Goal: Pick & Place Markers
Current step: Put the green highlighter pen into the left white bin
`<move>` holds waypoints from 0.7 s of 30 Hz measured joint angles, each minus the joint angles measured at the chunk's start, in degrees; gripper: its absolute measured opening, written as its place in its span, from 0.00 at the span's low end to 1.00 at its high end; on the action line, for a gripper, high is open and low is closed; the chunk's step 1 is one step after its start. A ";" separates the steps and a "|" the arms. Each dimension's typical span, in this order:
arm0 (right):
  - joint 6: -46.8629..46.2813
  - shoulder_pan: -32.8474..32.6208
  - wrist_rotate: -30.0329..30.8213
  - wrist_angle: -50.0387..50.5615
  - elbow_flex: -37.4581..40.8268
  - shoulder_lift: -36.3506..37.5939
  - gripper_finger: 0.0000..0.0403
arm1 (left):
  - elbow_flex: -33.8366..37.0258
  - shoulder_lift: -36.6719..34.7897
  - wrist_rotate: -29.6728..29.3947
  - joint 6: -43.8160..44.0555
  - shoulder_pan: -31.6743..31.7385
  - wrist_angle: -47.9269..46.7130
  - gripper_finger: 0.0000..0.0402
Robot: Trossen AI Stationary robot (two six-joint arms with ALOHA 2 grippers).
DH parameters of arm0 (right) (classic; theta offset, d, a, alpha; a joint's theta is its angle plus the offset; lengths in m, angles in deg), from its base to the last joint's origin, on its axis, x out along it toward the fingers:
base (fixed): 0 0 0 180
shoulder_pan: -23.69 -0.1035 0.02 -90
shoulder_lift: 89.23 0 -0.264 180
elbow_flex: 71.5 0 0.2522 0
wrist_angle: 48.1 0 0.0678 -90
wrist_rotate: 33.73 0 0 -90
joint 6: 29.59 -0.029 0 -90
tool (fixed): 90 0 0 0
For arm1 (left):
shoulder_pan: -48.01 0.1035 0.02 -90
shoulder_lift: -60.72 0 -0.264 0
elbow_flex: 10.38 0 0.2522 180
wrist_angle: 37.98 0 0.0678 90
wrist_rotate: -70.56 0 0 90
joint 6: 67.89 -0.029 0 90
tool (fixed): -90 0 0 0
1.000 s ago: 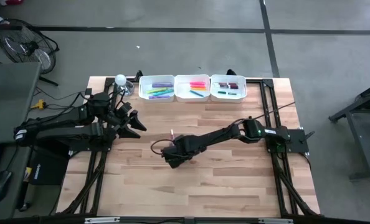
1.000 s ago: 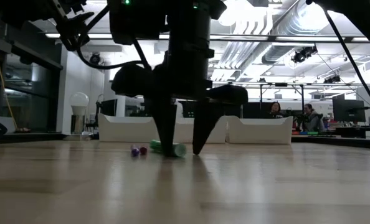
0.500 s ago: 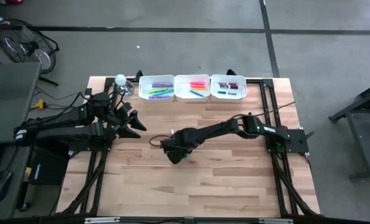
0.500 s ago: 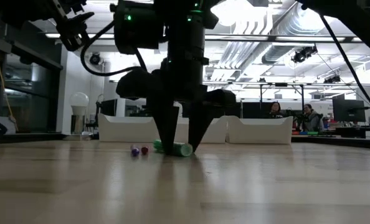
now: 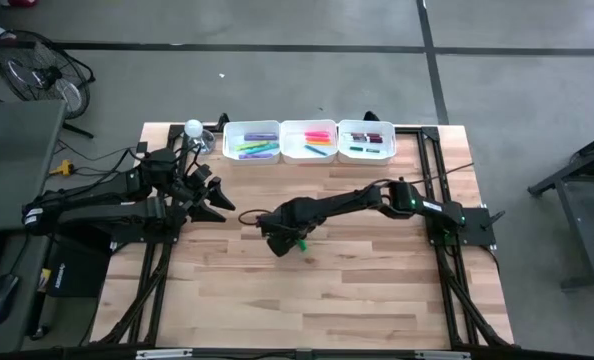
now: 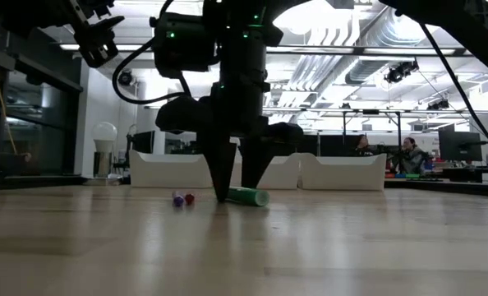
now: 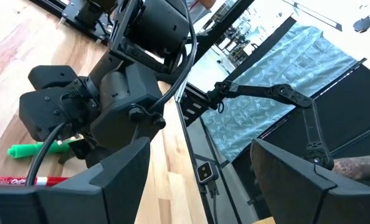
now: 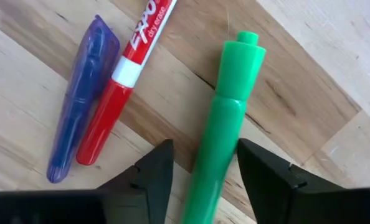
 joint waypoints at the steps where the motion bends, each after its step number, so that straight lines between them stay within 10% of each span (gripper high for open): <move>1: 0.02 -0.12 -0.08 0.11 0.00 0.00 0.40 | 0.00 0.00 -0.01 0.00 0.01 0.00 0.69; 21: -2.70 -2.58 -1.95 3.73 -0.11 -0.04 0.13 | 0.00 0.00 -0.07 -0.07 0.02 -0.07 0.69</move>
